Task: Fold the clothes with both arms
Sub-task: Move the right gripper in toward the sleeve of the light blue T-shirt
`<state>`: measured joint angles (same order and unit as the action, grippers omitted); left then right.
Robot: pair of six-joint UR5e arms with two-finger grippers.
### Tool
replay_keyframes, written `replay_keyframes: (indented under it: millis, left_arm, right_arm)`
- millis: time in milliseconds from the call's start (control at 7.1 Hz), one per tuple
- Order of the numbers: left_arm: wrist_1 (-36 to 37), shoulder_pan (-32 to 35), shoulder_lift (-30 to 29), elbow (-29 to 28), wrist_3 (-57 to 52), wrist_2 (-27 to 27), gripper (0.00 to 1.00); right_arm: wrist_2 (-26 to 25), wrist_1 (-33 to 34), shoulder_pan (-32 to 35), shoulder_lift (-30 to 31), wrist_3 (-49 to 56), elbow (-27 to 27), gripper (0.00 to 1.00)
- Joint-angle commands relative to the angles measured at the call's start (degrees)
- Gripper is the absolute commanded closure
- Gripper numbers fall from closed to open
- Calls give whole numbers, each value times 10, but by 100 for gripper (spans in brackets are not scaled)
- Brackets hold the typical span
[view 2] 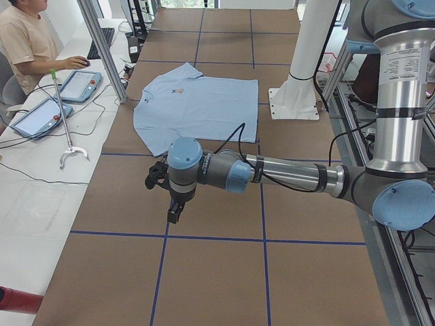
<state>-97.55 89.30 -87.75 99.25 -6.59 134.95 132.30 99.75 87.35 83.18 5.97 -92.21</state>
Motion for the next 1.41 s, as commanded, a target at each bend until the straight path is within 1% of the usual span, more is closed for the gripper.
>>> replay_keyframes:
  millis: [0, 141, 282, 422, 563, 704, 845, 985, 1126, 1267]
  left_arm:
    - [-15, 1, 12, 9, -12, 1, 0]
    - [-20, -3, 14, 6, -13, 4, 0]
    - [-19, -3, 15, 10, -12, 1, 0]
    - [-19, -3, 16, 11, -12, 2, 0]
    - [-22, -4, 16, 8, -13, 3, 0]
    - [-23, -4, 16, 10, -15, 3, 0]
    - [-23, -4, 16, 12, -13, 5, 0]
    - [-22, -4, 16, 13, -10, 16, 0]
    - [-22, -4, 16, 15, -9, 25, 0]
    - [-22, -4, 16, 14, -9, 25, 0]
  right_arm:
    - [40, 11, 4, 19, 12, -5, 0]
    - [44, 10, 4, 18, 11, -6, 0]
    - [70, -14, 4, 21, 11, 3, 0]
    - [136, -65, -1, 40, 11, 8, 0]
    - [157, -132, -39, 40, -8, 11, 0]
    - [154, -176, -86, 19, -81, 18, 0]
    - [148, -219, -117, -26, -157, 49, 0]
    - [140, -261, -141, -78, -200, 100, 0]
    - [99, -286, -161, -130, -253, 145, 0]
    - [74, -325, -189, -159, -324, 161, 0]
